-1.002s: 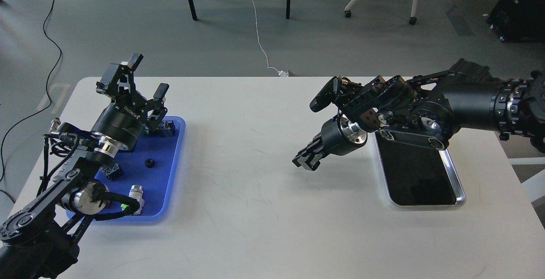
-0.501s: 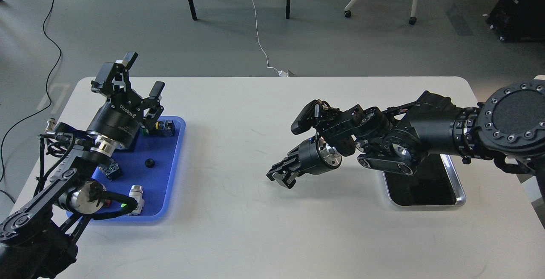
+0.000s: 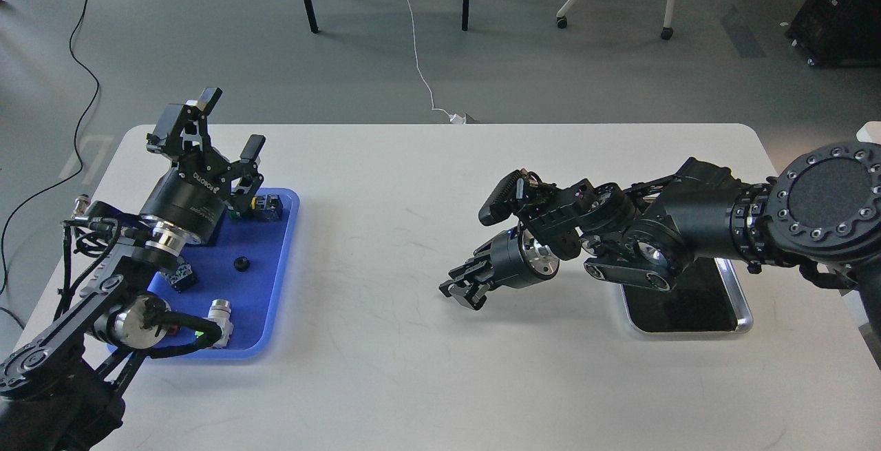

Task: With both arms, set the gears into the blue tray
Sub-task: 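Release the black part on the table and retract the right gripper, then reach the left gripper to the black part and grasp it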

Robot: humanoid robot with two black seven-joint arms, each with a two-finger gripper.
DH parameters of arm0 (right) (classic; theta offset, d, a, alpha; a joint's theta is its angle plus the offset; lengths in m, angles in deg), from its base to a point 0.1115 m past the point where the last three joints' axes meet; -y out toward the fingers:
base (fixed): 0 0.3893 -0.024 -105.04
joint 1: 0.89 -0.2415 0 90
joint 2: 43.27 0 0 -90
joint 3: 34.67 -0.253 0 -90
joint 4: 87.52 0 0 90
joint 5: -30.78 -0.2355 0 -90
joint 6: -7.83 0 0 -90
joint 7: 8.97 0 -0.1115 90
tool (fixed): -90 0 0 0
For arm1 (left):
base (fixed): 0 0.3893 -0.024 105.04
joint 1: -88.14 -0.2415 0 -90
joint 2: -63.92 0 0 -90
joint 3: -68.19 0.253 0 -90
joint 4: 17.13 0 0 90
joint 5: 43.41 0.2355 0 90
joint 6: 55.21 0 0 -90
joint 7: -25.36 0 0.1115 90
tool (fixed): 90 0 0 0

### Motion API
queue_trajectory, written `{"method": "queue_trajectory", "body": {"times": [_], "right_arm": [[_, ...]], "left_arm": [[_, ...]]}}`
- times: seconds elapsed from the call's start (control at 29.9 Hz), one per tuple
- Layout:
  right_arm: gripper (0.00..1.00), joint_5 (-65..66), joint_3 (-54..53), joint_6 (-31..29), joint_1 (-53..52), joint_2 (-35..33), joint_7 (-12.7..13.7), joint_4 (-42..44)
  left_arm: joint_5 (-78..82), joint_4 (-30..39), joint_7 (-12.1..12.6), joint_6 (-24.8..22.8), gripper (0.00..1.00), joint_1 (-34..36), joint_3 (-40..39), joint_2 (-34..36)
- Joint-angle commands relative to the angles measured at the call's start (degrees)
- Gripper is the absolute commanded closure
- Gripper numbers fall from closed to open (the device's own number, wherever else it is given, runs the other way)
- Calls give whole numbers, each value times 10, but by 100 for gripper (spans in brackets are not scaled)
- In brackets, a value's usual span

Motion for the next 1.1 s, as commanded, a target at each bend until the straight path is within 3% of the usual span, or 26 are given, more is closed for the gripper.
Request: {"method": "queue_trajectory", "body": {"times": [0.0, 0.2, 0.43, 0.6, 0.67, 0.7, 1.07], "right_arm": [[48, -1, 0, 0, 3, 0, 0, 1], [37, -38, -9, 0, -5, 0, 0, -2], [7, -99, -93, -8, -25, -94, 0, -18], [6, -219, -187, -9, 17, -188, 0, -39], [6, -236, -206, -9, 29, -197, 0, -40], [6, -277, -259, -10, 64, -216, 0, -39], [6, -278, -259, -10, 64, -216, 0, -39]], "left_arm": [[0, 0, 0, -1, 2, 0, 0, 1], [0, 0, 0, -1, 2, 0, 1, 4], [0, 0, 0, -13, 2, 2, 3, 4], [1, -1, -2, -12, 2, 6, 3, 4], [0, -2, -2, -12, 2, 8, 3, 4], [1, -2, -5, -8, 2, 11, 3, 4], [1, -2, -5, -8, 2, 11, 3, 4]]}}
